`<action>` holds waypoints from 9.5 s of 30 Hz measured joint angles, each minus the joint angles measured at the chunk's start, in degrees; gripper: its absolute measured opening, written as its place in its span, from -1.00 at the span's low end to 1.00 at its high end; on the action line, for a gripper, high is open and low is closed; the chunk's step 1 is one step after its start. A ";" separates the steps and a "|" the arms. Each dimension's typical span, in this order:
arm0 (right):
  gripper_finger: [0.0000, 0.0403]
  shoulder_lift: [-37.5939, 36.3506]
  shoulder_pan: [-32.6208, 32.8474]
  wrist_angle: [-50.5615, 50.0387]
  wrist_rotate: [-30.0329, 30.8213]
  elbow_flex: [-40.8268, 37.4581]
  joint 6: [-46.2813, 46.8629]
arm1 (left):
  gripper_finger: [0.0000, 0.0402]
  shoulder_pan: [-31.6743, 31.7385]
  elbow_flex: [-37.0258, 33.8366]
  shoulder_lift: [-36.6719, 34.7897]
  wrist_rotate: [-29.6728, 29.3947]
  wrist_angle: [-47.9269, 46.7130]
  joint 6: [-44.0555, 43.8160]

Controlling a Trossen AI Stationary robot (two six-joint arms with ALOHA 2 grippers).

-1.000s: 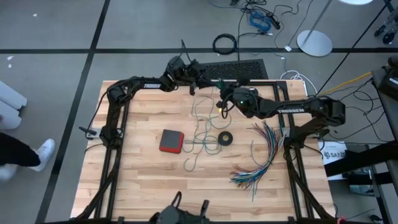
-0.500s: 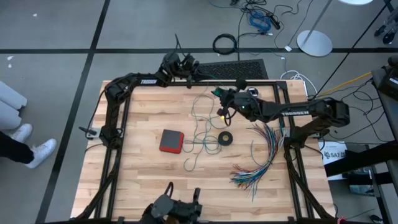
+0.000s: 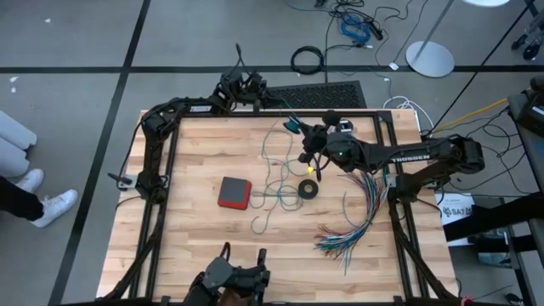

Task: Coiling cords
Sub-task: Coil the green wire cable on the spool

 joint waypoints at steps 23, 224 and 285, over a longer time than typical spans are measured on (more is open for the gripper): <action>-1.00 0.02 -0.43 -4.55 7.87 0.00 0.89 | -1.00 -1.06 0.00 0.00 2.58 2.89 -4.91; -1.00 2.95 -7.83 1.77 -9.10 -0.07 25.30 | -0.24 -7.55 -31.72 -17.78 -17.40 -5.85 11.86; -1.00 2.95 -7.82 1.72 -9.08 -0.02 25.28 | -0.24 -21.32 -25.05 -1.90 -43.80 -1.91 14.62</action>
